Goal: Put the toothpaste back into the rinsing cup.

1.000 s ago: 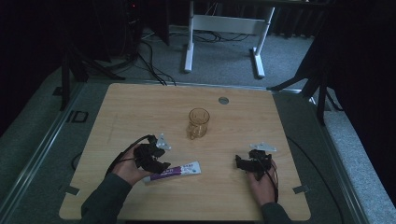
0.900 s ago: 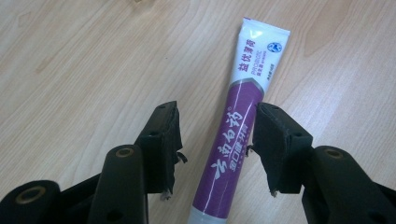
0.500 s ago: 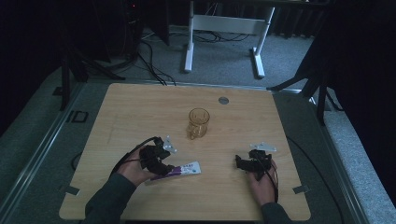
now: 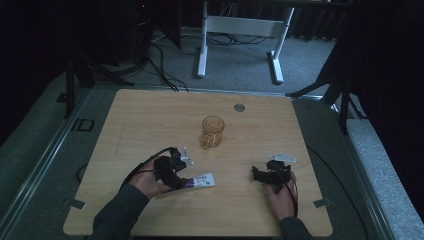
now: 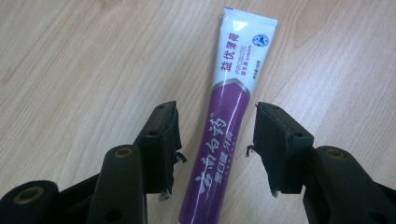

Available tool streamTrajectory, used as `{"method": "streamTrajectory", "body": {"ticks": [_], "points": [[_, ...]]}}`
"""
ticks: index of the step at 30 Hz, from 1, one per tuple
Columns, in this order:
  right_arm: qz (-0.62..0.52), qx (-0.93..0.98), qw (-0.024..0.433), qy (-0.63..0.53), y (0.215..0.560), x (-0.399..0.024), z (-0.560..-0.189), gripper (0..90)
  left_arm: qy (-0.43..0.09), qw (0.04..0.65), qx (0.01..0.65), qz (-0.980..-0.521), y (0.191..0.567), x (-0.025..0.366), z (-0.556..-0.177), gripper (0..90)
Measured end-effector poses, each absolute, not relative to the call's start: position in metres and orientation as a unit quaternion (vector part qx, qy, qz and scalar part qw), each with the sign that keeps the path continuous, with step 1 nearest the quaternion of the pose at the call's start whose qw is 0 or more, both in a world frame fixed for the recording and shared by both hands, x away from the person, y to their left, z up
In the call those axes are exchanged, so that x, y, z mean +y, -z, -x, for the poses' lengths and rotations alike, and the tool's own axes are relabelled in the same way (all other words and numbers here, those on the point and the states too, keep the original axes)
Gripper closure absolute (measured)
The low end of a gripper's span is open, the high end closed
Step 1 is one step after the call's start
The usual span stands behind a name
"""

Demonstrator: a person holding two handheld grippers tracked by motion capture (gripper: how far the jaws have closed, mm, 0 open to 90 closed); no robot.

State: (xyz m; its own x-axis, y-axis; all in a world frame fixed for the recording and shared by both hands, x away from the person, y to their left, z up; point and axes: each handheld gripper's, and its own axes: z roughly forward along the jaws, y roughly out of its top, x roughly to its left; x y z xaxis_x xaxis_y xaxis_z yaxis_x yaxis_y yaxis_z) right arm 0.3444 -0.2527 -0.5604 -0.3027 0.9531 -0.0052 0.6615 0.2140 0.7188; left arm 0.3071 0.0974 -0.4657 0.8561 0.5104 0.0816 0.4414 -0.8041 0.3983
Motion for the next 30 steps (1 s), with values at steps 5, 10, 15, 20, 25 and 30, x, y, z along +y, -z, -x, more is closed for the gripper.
{"method": "streamTrajectory", "body": {"ticks": [5, 10, 15, 20, 25, 30], "points": [[-0.543, 0.744, 0.233, -0.314, 0.56, -0.253, -0.344, 12.4, -0.093, 0.175, 0.248, -0.948, 0.468, 0.095, -0.308, 49.9], [-0.543, 0.744, 0.232, -0.314, 0.56, -0.253, -0.344, 12.4, -0.089, 0.164, 0.243, -0.952, 0.469, 0.091, -0.309, 50.0], [-0.543, 0.744, 0.232, -0.314, 0.56, -0.253, -0.344, 12.4, -0.088, 0.154, 0.244, -0.954, 0.471, 0.088, -0.309, 50.1], [-0.542, 0.744, 0.233, -0.314, 0.56, -0.253, -0.344, 12.4, -0.082, 0.144, 0.241, -0.956, 0.473, 0.085, -0.31, 50.4], [-0.543, 0.744, 0.233, -0.314, 0.56, -0.253, -0.344, 12.4, -0.081, 0.138, 0.238, -0.958, 0.475, 0.082, -0.311, 51.7], [-0.543, 0.744, 0.232, -0.314, 0.56, -0.253, -0.344, 12.3, -0.081, 0.13, 0.235, -0.96, 0.477, 0.08, -0.311, 51.9]]}}
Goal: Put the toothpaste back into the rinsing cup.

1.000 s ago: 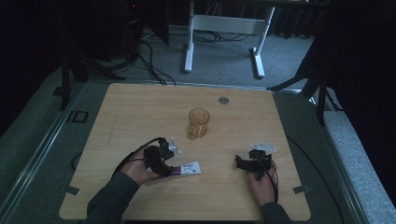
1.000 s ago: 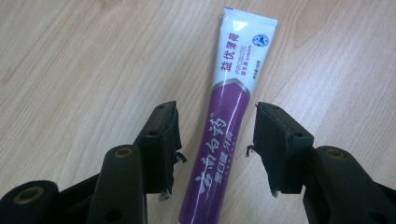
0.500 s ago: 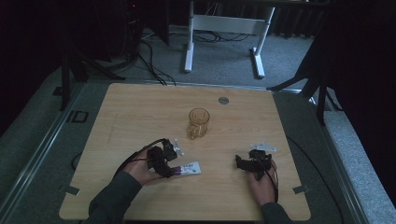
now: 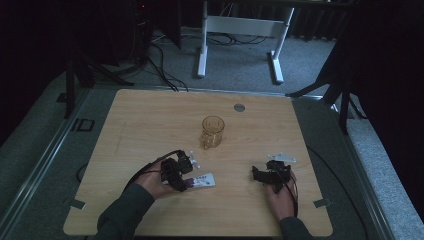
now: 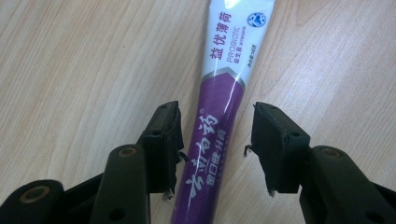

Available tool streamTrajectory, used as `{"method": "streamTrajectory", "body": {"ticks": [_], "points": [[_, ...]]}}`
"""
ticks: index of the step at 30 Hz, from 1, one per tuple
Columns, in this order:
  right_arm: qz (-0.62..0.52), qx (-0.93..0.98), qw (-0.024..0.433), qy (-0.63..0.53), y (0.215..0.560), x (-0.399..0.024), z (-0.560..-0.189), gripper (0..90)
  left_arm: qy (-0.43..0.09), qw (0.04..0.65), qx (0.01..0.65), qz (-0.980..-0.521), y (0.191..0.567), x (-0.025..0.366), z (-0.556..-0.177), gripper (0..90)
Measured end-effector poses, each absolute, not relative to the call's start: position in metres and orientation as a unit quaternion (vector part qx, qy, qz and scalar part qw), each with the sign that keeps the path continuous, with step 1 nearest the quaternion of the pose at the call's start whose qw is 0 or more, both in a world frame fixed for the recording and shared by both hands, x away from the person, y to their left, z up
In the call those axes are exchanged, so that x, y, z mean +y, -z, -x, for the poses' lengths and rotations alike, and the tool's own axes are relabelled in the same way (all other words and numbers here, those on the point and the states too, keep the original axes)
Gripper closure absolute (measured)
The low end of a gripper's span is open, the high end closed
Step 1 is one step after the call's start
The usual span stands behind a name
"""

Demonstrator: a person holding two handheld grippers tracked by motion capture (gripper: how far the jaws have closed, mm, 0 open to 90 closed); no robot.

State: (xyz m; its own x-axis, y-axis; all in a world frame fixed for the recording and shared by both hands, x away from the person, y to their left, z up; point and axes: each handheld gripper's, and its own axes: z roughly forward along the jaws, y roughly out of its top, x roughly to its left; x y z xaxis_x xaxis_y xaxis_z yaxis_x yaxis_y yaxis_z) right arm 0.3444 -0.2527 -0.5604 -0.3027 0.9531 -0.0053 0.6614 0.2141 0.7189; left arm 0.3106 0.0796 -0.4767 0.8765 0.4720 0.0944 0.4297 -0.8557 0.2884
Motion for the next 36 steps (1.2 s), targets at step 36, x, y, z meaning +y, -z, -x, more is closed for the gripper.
{"method": "streamTrajectory", "body": {"ticks": [36], "points": [[-0.543, 0.744, 0.233, -0.314, 0.56, -0.253, -0.344, 12.4, -0.073, 0.053, 0.206, -0.974, 0.501, 0.061, -0.317, 59.6]]}}
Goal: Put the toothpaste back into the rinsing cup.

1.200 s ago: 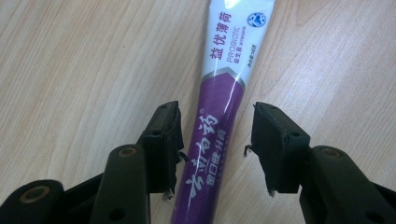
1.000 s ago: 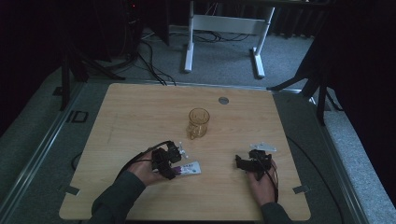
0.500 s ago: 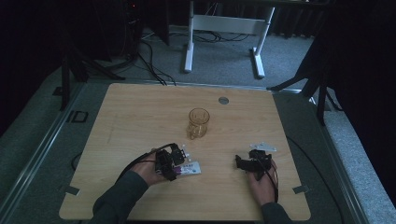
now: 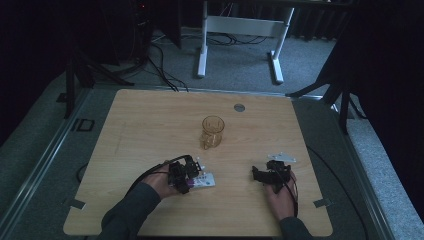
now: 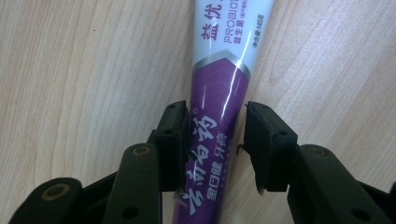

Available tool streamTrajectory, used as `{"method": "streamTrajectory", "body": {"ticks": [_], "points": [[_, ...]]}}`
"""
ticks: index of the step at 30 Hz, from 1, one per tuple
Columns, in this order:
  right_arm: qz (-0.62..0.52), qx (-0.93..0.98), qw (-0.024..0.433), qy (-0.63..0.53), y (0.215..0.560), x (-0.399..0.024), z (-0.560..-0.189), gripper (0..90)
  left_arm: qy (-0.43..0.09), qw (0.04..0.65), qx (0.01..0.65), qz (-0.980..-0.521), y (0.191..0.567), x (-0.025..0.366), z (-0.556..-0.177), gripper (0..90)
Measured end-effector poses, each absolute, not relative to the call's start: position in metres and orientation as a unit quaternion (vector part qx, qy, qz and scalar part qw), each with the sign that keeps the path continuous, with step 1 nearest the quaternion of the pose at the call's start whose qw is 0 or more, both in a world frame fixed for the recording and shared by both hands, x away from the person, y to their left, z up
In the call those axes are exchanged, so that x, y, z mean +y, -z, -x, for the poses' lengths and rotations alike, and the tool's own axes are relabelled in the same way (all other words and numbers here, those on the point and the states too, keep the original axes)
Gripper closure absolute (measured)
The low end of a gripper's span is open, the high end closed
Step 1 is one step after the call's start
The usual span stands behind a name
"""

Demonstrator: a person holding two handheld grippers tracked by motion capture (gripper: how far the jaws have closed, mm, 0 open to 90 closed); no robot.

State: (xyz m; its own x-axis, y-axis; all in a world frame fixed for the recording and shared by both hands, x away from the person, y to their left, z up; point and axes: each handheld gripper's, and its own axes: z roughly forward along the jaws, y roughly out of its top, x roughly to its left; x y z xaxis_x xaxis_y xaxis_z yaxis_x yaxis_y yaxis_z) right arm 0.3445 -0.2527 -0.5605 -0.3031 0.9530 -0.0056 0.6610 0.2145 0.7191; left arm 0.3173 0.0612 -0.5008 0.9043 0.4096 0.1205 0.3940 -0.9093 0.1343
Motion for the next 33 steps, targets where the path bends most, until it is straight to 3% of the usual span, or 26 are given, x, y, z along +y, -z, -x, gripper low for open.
{"method": "streamTrajectory", "body": {"ticks": [19, 33], "points": [[-0.542, 0.744, 0.233, -0.314, 0.56, -0.253, -0.344, 12.3, -0.062, 0.022, 0.205, -0.977, 0.515, 0.056, -0.325, 58.6], [-0.543, 0.744, 0.233, -0.314, 0.56, -0.253, -0.344, 12.3, -0.016, 0.032, 0.233, -0.972, 0.517, 0.061, -0.335, 61.2]]}}
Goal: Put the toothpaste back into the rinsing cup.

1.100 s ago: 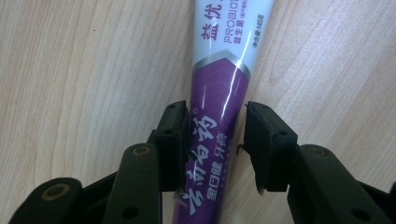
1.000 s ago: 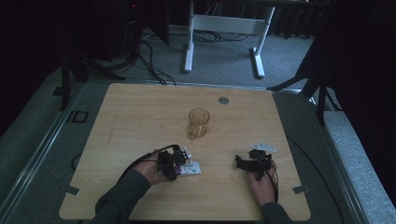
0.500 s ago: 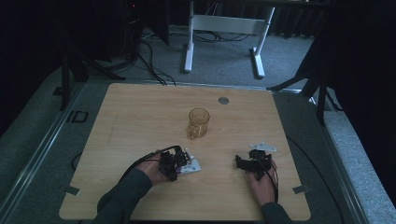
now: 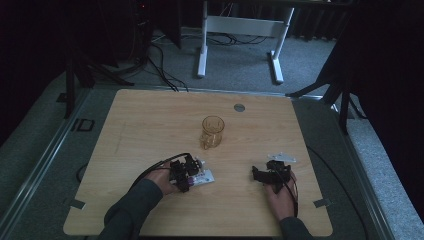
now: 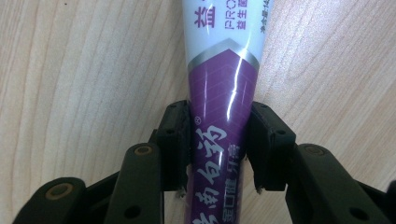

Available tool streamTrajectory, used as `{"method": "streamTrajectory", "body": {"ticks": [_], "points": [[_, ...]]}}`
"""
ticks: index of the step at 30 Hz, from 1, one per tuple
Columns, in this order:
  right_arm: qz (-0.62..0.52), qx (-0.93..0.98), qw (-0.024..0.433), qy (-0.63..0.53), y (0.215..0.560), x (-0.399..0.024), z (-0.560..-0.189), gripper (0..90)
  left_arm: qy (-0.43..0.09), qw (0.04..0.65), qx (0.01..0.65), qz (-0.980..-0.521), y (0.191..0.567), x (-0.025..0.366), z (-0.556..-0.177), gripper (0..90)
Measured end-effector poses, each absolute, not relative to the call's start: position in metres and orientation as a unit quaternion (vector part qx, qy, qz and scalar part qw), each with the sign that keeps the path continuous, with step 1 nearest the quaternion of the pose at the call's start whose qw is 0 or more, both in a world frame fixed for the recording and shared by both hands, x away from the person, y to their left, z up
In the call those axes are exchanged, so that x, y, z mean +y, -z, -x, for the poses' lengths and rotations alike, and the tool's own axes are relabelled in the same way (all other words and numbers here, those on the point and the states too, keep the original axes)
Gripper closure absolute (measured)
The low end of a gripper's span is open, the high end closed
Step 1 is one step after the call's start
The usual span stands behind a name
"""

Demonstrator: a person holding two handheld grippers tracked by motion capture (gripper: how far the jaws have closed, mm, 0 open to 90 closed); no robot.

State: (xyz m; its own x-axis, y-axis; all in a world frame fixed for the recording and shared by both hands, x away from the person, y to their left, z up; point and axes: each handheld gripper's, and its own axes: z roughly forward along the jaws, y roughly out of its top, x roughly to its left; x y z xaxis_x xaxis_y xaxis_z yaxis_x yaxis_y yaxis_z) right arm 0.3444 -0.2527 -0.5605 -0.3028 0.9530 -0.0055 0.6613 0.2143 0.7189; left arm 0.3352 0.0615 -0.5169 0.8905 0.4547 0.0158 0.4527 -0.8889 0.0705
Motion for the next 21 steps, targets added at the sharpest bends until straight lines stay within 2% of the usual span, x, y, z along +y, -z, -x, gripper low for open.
{"method": "streamTrajectory", "body": {"ticks": [12, 21], "points": [[-0.542, 0.744, 0.233, -0.314, 0.5604, -0.2528, -0.3445, 12.4, -0.019, 0.021, 0.24, -0.97, 0.5135, 0.0577, -0.3333, 70.0], [-0.542, 0.744, 0.232, -0.314, 0.5605, -0.2526, -0.3447, 12.3, -0.026, 0.015, 0.262, -0.965, 0.5119, 0.0629, -0.332, 71.8]]}}
